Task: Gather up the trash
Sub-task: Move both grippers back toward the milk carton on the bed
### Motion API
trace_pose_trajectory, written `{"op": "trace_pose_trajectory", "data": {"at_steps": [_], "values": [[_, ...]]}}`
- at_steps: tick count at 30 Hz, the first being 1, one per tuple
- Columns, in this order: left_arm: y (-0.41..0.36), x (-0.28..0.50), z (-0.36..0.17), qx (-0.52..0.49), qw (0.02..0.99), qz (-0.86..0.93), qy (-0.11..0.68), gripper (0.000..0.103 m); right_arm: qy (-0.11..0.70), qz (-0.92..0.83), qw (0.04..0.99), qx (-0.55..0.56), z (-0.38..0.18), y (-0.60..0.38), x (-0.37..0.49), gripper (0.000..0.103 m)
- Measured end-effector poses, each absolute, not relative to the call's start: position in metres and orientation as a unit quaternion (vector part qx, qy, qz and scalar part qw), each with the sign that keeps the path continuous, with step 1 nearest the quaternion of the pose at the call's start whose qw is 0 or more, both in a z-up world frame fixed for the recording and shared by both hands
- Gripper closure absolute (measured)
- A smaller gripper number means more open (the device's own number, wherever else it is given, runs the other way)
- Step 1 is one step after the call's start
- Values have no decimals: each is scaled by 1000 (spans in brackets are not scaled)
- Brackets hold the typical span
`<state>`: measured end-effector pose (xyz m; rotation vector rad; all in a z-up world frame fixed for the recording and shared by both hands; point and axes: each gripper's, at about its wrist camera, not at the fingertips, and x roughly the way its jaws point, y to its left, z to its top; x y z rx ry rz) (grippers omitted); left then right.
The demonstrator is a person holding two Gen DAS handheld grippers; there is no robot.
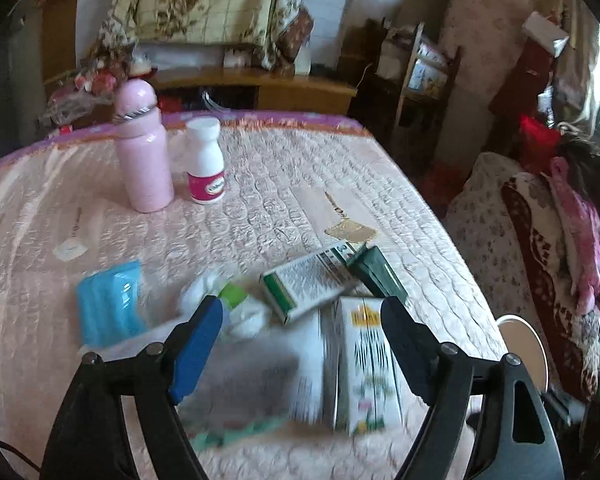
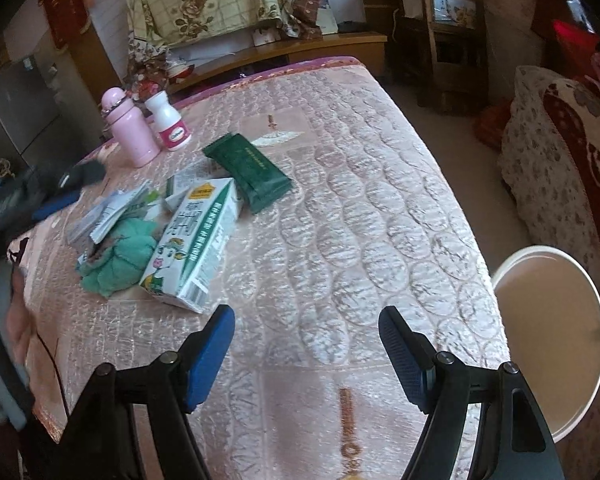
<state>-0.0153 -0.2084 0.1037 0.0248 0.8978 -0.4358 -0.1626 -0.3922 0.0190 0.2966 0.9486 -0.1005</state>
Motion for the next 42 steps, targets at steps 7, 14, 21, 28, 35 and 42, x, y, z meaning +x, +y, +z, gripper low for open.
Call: {"op": "trace_pose_trajectory", "data": {"at_steps": [7, 14, 21, 28, 35, 42], "values": [[-222, 8, 76, 86, 849, -186, 487, 22, 456, -52, 876, 150, 18, -401, -170, 25], [-152, -47, 66, 89, 833, -204, 506, 22, 457, -38, 875, 155, 15, -394, -163, 25], [-66, -87, 60, 67, 837, -165, 517, 22, 456, -5, 879, 139, 18, -361, -138, 26], [-19, -101, 79, 2, 855, -144, 499, 22, 457, 30, 877, 145, 19, -326, -102, 25], [-31, -79, 109, -80, 872, -148, 459, 22, 463, 23, 875, 141, 15, -308, -73, 25], [-86, -46, 84, -25, 862, -146, 484, 22, 489, 24, 862, 129, -1, -301, -56, 25]]}}
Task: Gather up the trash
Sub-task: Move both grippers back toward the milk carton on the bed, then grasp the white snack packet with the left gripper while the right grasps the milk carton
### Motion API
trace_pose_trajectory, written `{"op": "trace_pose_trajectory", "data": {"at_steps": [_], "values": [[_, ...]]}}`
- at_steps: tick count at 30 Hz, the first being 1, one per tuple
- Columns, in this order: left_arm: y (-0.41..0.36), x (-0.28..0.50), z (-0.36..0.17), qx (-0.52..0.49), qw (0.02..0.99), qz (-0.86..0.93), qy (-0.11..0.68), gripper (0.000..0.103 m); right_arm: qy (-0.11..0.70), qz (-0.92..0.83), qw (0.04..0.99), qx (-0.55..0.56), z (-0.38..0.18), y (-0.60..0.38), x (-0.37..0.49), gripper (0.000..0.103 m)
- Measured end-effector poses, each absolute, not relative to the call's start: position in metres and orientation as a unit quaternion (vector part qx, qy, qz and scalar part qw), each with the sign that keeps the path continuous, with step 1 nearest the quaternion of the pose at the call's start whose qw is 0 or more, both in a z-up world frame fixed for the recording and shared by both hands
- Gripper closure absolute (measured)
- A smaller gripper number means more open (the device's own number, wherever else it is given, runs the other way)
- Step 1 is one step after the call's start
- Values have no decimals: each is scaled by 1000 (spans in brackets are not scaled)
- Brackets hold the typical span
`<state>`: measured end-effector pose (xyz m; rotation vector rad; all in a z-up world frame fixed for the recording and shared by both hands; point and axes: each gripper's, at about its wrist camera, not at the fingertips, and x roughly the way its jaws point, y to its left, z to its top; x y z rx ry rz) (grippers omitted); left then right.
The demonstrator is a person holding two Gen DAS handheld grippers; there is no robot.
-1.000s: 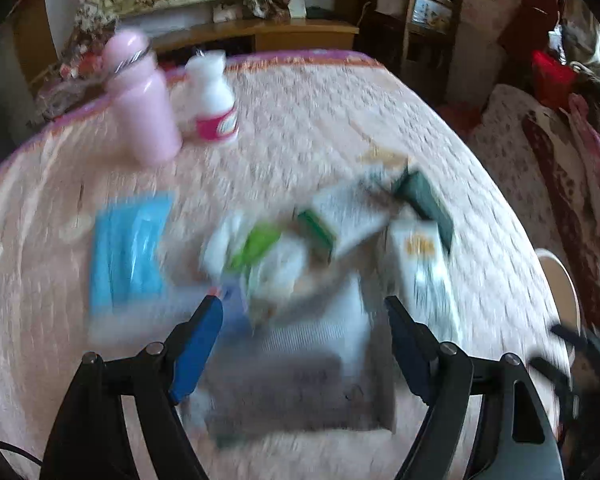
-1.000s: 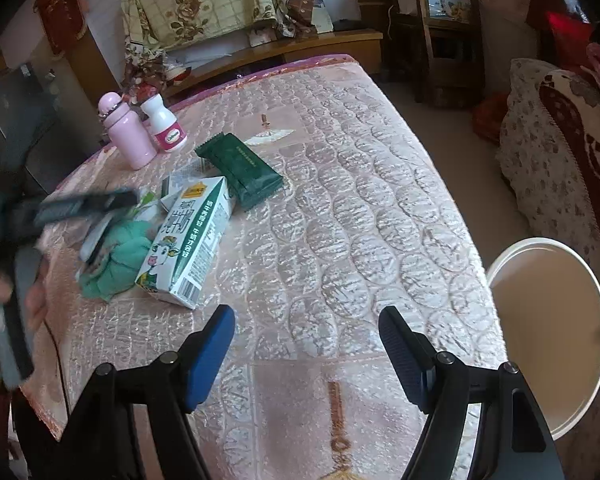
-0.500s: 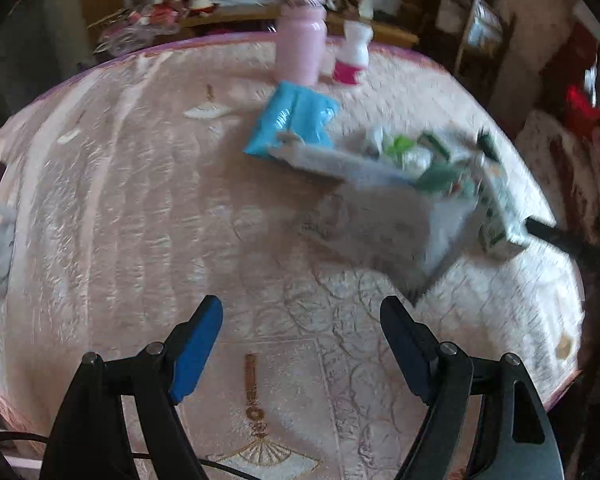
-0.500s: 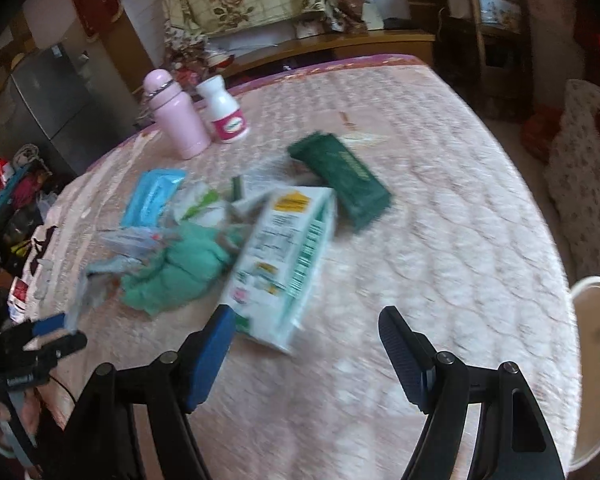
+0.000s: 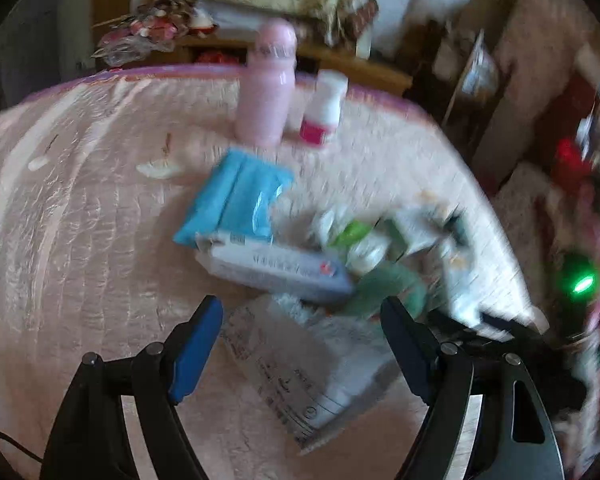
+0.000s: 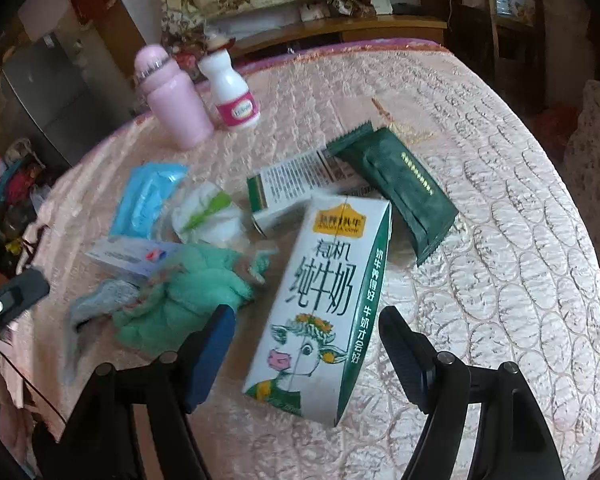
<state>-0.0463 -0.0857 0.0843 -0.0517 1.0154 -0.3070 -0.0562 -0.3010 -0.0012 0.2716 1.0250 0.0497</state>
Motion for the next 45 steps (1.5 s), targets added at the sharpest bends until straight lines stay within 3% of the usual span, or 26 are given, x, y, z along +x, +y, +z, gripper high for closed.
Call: {"op": "trace_pose_trajectory", "data": {"at_steps": [7, 18, 24, 37, 43, 45], "values": [[-48, -74, 49, 27, 839, -118, 530, 22, 510, 4, 854, 102, -9, -329, -77, 25], [5, -112, 76, -83, 845, -110, 516, 22, 483, 51, 869, 91, 13, -349, -100, 25], [19, -139, 62, -16, 836, -61, 545, 22, 475, 62, 872, 102, 19, -346, -104, 25], [44, -52, 24, -50, 847, -19, 528, 22, 479, 48, 868, 119, 17, -348, -101, 25], [57, -51, 50, -135, 856, -50, 497, 21, 475, 64, 873, 91, 19, -338, -87, 24], [56, -60, 58, -156, 854, -63, 492, 16, 478, 70, 873, 71, 17, -331, -79, 24]]}}
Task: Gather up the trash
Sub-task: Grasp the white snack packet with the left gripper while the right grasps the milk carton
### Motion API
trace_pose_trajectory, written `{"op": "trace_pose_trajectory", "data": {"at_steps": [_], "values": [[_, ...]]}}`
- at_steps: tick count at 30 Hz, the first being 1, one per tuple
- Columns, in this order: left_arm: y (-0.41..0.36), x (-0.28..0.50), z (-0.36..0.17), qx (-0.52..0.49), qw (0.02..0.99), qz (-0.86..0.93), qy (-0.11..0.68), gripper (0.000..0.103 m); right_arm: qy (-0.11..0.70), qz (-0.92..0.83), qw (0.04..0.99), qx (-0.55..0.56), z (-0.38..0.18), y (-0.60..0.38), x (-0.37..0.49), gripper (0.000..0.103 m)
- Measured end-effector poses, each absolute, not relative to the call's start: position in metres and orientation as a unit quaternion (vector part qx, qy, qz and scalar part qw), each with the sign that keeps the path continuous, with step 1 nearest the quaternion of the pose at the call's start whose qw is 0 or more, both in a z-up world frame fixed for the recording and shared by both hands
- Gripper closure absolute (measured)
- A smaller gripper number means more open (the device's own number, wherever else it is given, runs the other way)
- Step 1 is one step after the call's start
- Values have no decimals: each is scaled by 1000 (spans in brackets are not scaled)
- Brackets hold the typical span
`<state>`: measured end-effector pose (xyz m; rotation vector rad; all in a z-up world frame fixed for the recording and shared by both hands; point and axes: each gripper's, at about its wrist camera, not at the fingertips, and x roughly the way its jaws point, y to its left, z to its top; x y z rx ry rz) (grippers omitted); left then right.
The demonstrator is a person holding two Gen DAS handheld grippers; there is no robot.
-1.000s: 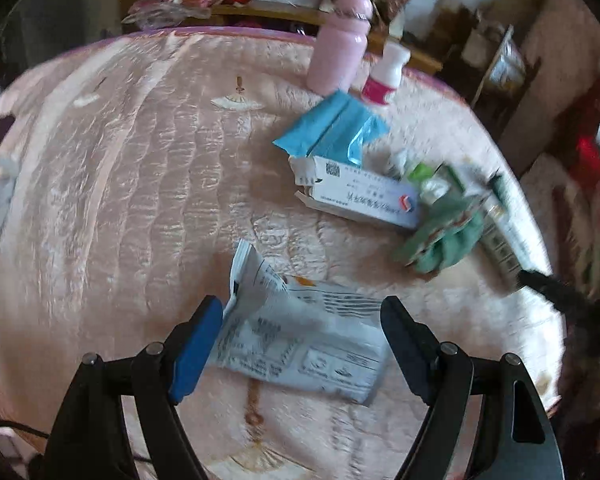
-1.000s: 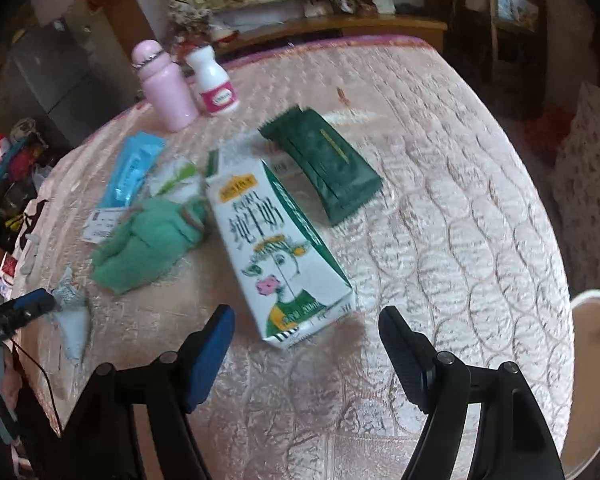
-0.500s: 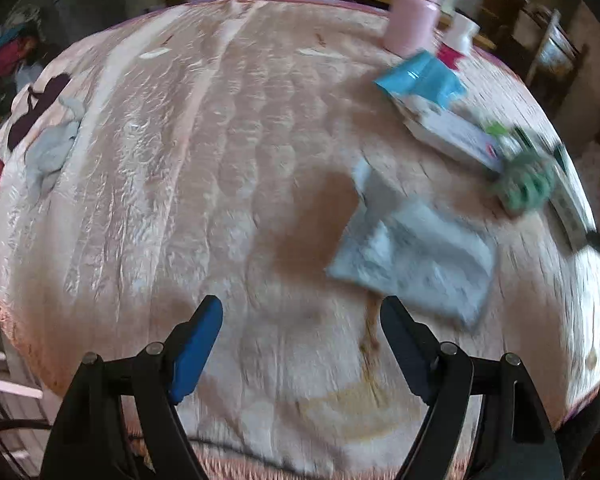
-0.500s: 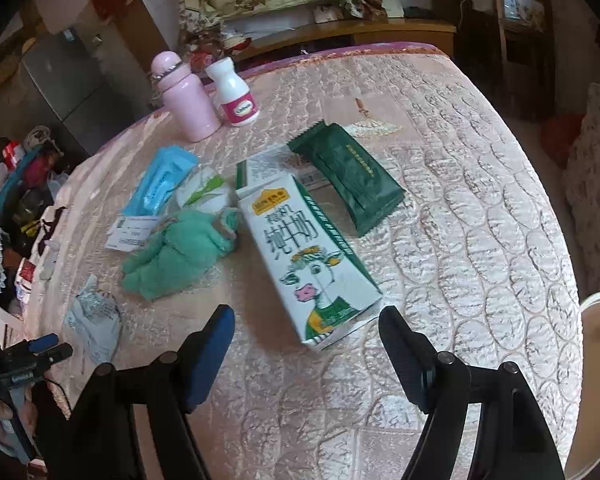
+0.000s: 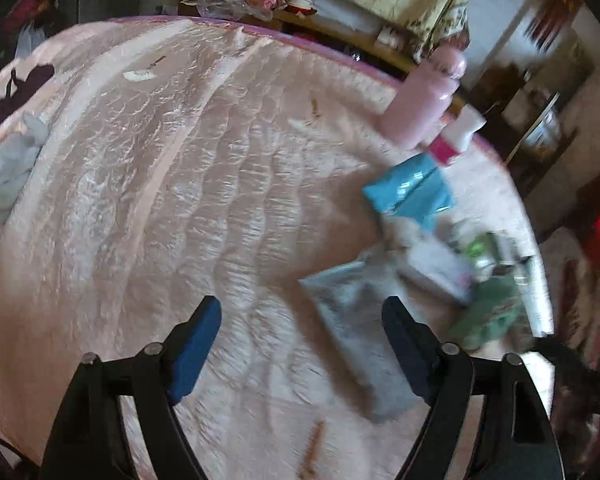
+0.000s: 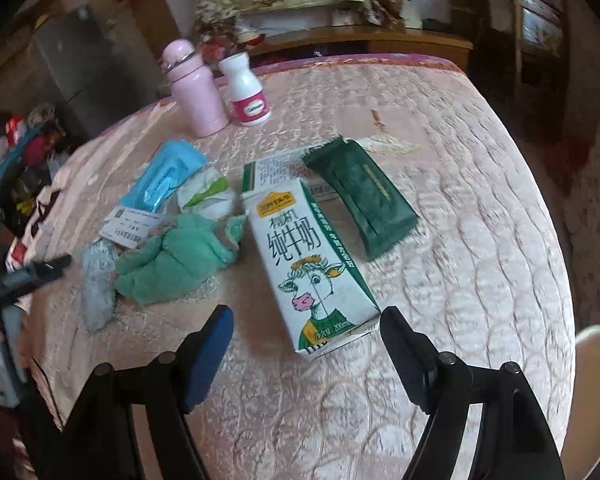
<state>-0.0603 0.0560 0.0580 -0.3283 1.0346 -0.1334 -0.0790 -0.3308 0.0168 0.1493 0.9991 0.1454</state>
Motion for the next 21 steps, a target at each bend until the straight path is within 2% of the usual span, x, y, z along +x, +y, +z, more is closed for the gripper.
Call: {"op": "trace_pose_trajectory", "data": {"at_steps": [3, 11, 21], "values": [[43, -72, 63, -160, 855, -73, 488, 11, 490, 66, 868, 37, 16, -322, -65, 24], [5, -63, 34, -152, 846, -40, 510, 11, 478, 61, 876, 19, 27, -322, -68, 24], [-24, -47, 22, -112, 854, -14, 507, 11, 488, 89, 868, -2, 4, -307, -19, 24]]}}
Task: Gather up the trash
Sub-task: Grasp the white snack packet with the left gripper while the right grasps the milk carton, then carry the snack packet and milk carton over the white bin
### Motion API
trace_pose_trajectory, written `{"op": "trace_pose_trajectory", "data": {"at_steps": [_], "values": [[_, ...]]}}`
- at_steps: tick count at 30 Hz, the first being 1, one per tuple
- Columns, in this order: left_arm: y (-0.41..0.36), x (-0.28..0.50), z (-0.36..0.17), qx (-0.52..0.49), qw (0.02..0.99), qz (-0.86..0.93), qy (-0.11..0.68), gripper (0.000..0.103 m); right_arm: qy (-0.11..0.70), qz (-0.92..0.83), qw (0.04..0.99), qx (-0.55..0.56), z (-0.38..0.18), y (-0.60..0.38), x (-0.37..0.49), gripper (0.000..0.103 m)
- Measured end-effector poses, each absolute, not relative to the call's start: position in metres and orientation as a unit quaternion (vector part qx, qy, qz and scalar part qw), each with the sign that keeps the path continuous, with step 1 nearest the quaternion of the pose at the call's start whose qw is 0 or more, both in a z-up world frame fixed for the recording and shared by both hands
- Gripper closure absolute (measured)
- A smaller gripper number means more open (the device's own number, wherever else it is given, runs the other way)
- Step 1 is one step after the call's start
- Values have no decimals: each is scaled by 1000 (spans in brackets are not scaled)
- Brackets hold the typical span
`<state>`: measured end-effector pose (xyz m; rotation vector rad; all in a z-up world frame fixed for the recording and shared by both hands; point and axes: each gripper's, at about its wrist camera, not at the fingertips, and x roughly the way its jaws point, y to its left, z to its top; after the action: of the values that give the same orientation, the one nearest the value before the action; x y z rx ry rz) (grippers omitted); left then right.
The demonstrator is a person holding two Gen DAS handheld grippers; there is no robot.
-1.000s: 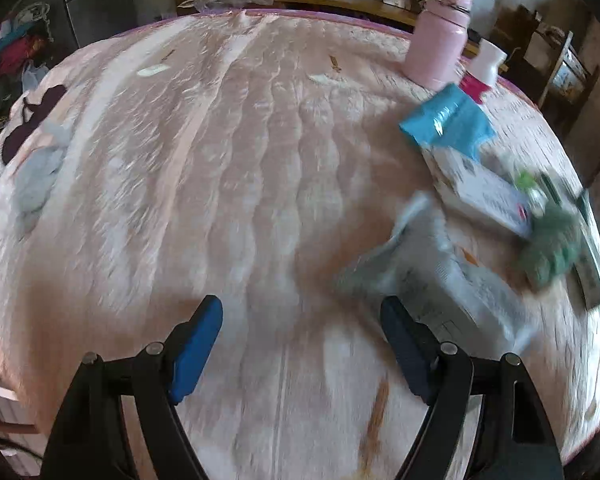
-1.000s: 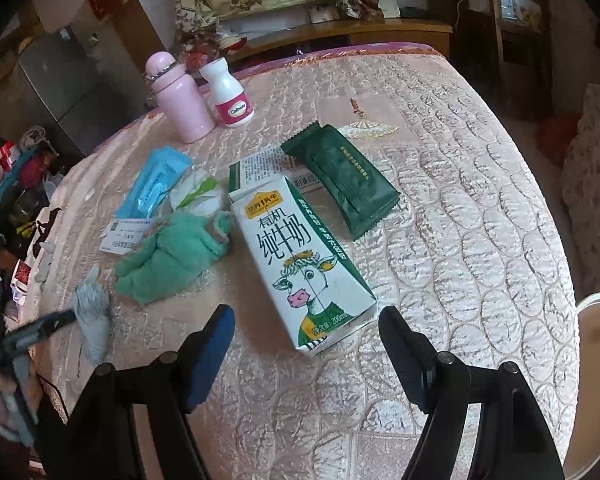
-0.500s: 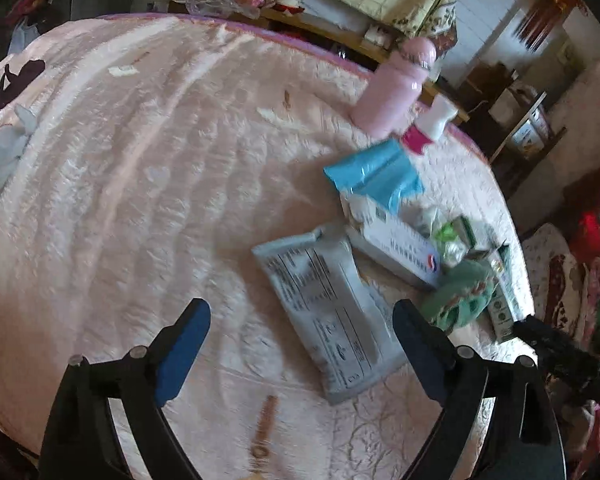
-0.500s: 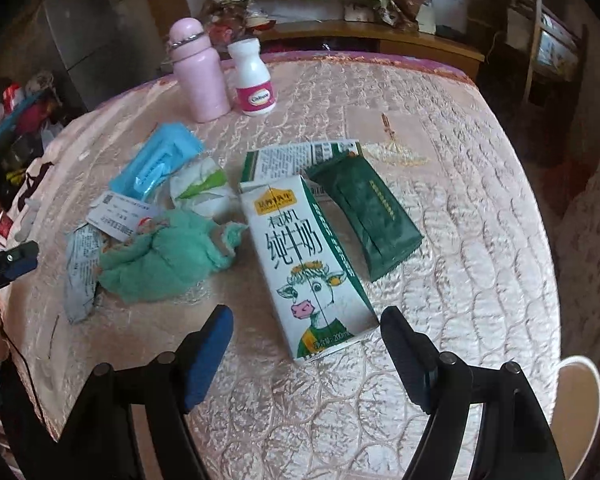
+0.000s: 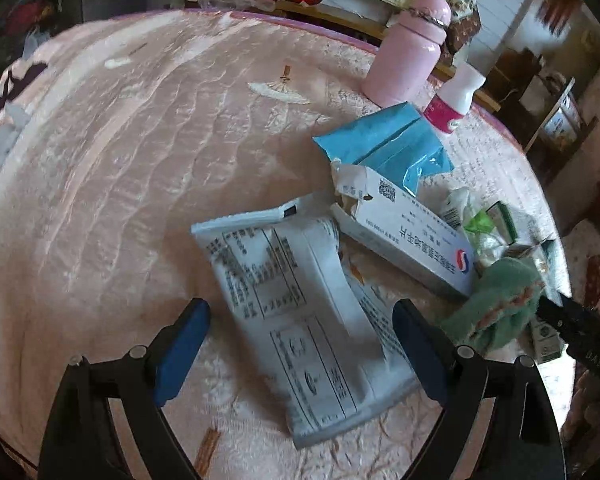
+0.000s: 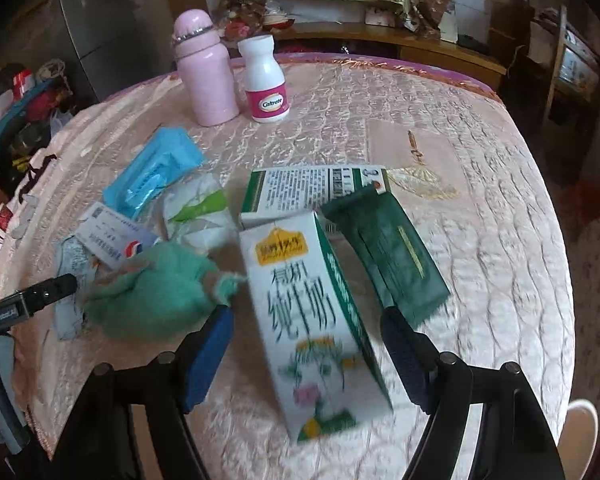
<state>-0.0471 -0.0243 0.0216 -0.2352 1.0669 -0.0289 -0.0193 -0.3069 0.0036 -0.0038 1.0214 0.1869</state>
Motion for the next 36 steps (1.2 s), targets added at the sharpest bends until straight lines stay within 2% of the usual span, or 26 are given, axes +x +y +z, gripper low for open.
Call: {"op": "trace_pose_trajectory", "data": {"at_steps": [2, 3, 4, 5, 6, 8, 9, 17, 23, 36], "values": [[-24, -46, 20, -103, 857, -20, 505, 12, 489, 87, 868, -11, -1, -304, -16, 25], [-24, -46, 21, -100, 859, -23, 502, 25, 489, 87, 868, -16, -3, -302, -16, 37], [-24, -49, 22, -89, 863, -24, 497, 38, 489, 87, 868, -21, -4, -301, -18, 40], [-22, -51, 23, -86, 861, -30, 500, 38, 486, 86, 870, -23, -5, -300, -20, 40], [-19, -55, 23, -94, 859, -42, 501, 44, 481, 85, 872, -26, -4, -299, -26, 40], [-12, -65, 27, -107, 855, -54, 504, 48, 474, 79, 876, -26, -2, -299, -38, 41], [-11, -72, 31, -105, 858, -56, 500, 57, 465, 78, 882, -23, 1, -300, -48, 41], [-35, -115, 63, -100, 864, -113, 481, 57, 437, 66, 896, 30, 21, -325, -117, 41], [-90, -131, 84, -64, 869, -166, 462, 57, 420, 48, 905, 52, 34, -343, -149, 41], [-205, -139, 95, -6, 862, -237, 448, 57, 403, -21, 911, 86, 48, -410, -200, 41]]}}
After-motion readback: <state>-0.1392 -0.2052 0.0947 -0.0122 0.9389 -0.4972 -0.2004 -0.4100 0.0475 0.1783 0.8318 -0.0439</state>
